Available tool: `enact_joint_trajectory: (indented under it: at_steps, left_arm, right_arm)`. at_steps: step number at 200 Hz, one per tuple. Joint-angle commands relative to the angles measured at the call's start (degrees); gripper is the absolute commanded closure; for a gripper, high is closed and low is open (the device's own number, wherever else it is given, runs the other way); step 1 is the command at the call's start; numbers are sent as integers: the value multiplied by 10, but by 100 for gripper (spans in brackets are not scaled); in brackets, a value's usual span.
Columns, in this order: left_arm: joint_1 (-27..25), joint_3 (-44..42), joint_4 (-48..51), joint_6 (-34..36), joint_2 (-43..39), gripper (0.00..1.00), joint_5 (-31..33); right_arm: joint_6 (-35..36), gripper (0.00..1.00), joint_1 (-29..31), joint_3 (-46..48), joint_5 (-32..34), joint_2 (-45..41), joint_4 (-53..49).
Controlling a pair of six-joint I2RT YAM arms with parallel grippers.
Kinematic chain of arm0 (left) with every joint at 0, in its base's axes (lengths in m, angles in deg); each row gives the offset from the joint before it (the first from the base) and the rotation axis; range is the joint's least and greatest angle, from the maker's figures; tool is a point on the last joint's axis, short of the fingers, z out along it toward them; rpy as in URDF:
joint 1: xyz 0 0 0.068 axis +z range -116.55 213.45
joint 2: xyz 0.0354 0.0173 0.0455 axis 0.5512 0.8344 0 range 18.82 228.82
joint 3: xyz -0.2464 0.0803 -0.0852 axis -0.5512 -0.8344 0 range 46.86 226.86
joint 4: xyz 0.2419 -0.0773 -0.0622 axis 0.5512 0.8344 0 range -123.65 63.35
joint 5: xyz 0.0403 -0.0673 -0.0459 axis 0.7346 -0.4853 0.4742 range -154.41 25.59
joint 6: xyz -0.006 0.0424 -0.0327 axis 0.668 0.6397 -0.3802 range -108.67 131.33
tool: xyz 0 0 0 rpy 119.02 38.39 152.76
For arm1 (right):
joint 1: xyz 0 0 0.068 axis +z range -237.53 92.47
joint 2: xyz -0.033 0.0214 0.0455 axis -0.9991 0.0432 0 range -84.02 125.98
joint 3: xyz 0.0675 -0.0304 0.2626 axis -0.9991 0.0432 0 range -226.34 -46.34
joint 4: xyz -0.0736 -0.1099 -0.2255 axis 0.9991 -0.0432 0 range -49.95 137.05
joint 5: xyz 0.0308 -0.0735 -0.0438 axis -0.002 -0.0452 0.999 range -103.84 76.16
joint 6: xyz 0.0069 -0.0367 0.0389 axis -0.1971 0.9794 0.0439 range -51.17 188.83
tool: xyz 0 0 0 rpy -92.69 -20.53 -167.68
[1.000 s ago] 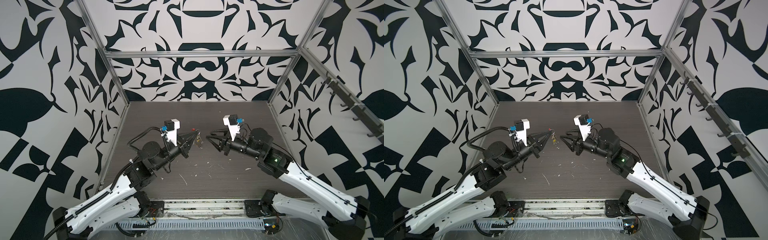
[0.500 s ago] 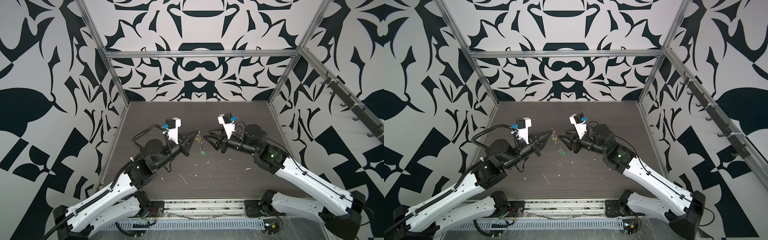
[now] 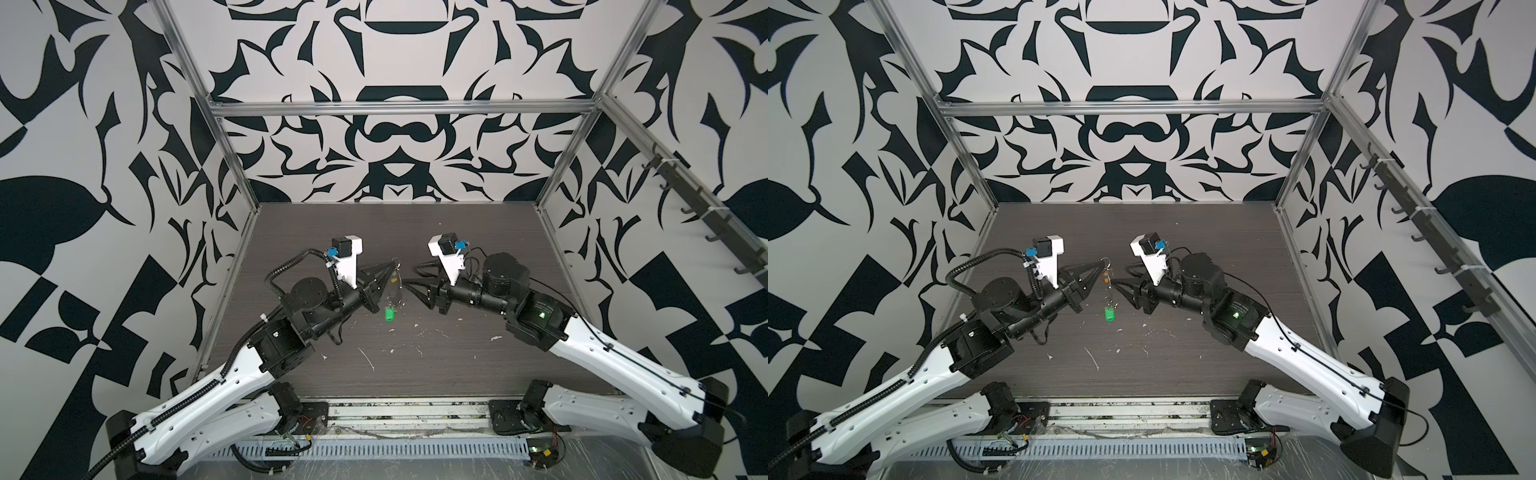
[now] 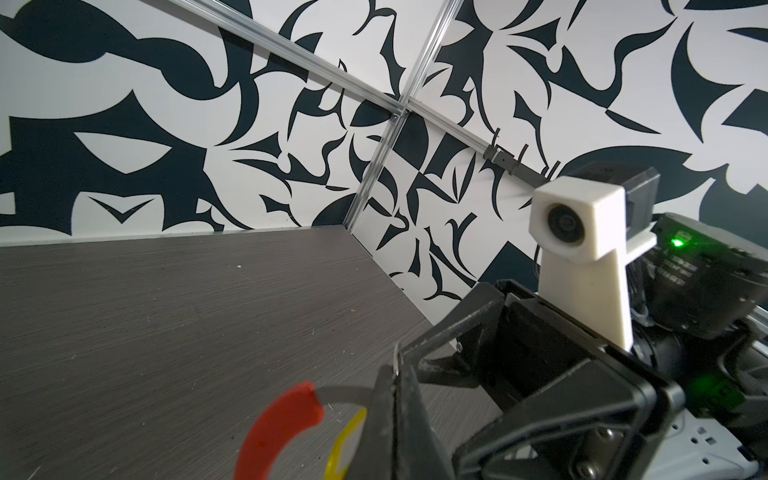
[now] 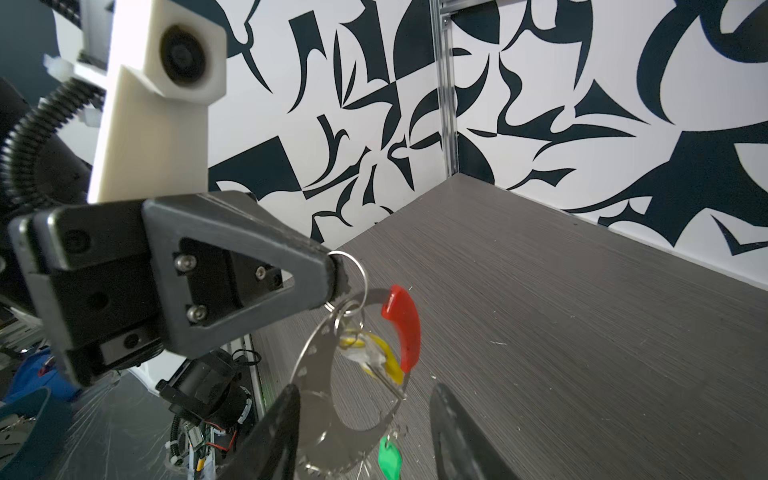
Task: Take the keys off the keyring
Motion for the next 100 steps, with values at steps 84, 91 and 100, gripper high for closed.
enact_joint_trajectory:
  at_steps: [84, 91, 100]
  left_arm:
    - [-2, 9, -27, -14, 5, 100, -27]
    - [-2, 9, -28, -14, 6, 100, -31]
    - [-2, 9, -29, -15, 6, 100, -33]
  right_arm:
    - [57, 47, 36, -17, 70, 17, 11]
    - [60, 48, 37, -19, 71, 20, 12]
    - [63, 48, 39, -21, 73, 23, 10]
